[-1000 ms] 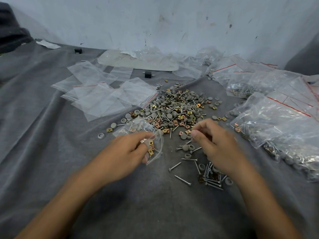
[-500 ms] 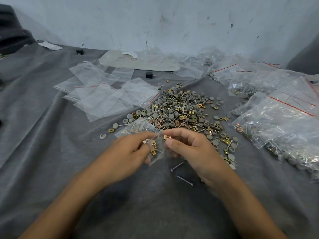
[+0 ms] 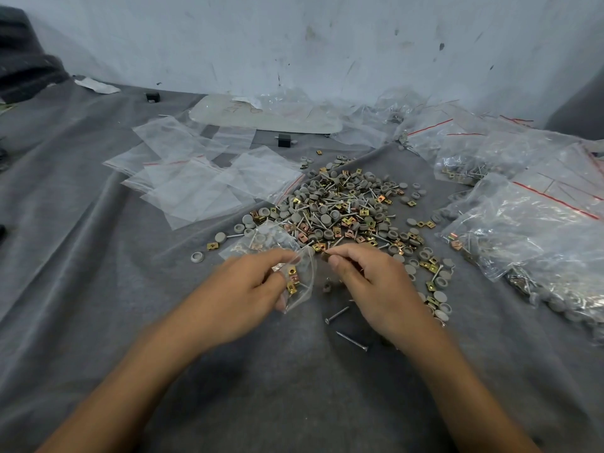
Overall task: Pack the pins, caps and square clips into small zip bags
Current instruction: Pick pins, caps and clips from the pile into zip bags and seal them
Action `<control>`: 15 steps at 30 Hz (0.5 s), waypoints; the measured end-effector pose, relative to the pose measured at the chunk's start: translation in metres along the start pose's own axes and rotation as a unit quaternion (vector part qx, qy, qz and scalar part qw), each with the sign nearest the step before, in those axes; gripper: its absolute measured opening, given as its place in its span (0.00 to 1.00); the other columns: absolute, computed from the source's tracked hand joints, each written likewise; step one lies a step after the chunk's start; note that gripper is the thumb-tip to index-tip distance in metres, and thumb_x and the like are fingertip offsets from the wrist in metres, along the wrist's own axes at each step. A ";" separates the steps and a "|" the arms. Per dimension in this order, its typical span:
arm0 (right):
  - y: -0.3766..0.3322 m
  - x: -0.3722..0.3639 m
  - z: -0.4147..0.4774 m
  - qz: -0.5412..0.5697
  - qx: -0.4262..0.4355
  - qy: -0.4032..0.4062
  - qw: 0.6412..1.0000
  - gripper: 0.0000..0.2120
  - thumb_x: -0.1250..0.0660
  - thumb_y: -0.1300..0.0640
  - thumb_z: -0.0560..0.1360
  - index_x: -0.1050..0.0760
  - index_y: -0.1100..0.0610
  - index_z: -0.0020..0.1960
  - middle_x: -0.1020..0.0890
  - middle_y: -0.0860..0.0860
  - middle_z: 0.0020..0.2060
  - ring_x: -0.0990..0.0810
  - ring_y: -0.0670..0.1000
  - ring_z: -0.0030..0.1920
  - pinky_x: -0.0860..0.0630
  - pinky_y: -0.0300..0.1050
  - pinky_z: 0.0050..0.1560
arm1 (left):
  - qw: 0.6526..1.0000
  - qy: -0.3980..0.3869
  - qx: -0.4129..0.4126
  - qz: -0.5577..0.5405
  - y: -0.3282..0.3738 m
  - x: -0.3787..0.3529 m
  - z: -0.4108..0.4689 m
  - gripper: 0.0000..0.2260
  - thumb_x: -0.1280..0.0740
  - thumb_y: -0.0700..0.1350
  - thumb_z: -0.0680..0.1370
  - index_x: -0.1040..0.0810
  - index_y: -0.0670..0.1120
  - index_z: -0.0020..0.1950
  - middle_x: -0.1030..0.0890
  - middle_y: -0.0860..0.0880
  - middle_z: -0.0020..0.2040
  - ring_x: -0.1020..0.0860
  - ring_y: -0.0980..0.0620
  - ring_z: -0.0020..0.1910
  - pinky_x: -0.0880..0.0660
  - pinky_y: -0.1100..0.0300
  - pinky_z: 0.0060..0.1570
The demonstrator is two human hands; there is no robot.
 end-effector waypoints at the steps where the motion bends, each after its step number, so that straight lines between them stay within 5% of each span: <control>1: -0.001 0.000 0.000 0.001 0.004 0.000 1.000 0.09 0.36 0.53 0.82 0.18 0.50 0.57 0.18 0.44 0.47 0.22 0.41 0.48 0.27 0.38 0.48 | 1.000 -0.002 -0.002 0.000 0.000 0.000 0.000 0.22 0.46 0.53 0.77 0.26 0.60 0.69 0.15 0.59 0.39 0.18 0.61 0.42 0.21 0.51 0.55; 7: -0.009 -0.013 -0.004 0.055 0.047 0.006 0.997 0.02 0.27 0.49 0.76 0.17 0.46 0.46 0.19 0.42 0.40 0.21 0.44 0.44 0.25 0.40 0.44 | 1.000 -0.005 -0.008 0.010 -0.004 -0.001 0.000 0.22 0.48 0.60 0.74 0.28 0.67 0.67 0.15 0.60 0.39 0.18 0.62 0.42 0.20 0.50 0.52; 12: -0.007 -0.018 -0.003 -0.008 0.078 -0.007 0.997 0.08 0.30 0.48 0.78 0.16 0.45 0.56 0.21 0.40 0.44 0.23 0.39 0.47 0.28 0.35 0.47 | 0.999 0.007 -0.023 -0.023 -0.001 -0.002 0.001 0.14 0.45 0.61 0.74 0.26 0.71 0.56 0.15 0.57 0.38 0.17 0.59 0.41 0.21 0.48 0.52; 15: -0.004 -0.004 -0.001 0.062 0.066 0.042 0.995 0.07 0.32 0.49 0.80 0.16 0.44 0.54 0.17 0.40 0.44 0.19 0.42 0.48 0.23 0.39 0.48 | 0.996 0.048 -0.010 -0.072 0.000 0.007 0.004 0.14 0.42 0.51 0.75 0.22 0.64 0.55 0.15 0.54 0.36 0.19 0.59 0.36 0.23 0.59 0.44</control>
Point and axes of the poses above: each hand's wrist, its own z-axis towards the middle knuckle, its own x-axis out of the back of the hand, y = z × x, the point moved 1 cm from there along z, towards the middle knuckle
